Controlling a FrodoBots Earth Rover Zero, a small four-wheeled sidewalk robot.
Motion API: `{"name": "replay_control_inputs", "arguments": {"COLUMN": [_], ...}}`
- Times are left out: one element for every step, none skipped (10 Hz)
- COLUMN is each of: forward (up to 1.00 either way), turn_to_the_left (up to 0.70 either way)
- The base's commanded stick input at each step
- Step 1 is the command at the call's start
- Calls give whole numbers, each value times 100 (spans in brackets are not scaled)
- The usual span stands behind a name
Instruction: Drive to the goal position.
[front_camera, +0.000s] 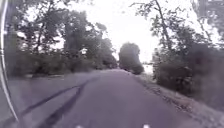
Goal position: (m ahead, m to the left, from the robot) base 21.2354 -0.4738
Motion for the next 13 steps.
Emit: {"name": "replay_control_inputs", "arguments": {"forward": [70, 70, 70, 70, 70, 70, 70, 70, 70, 70, 70, 70, 70], "turn_to_the_left": [0, 0, 0, 0, 0, 0, 0, 0, 0, 2, 0, 0, 0]}}
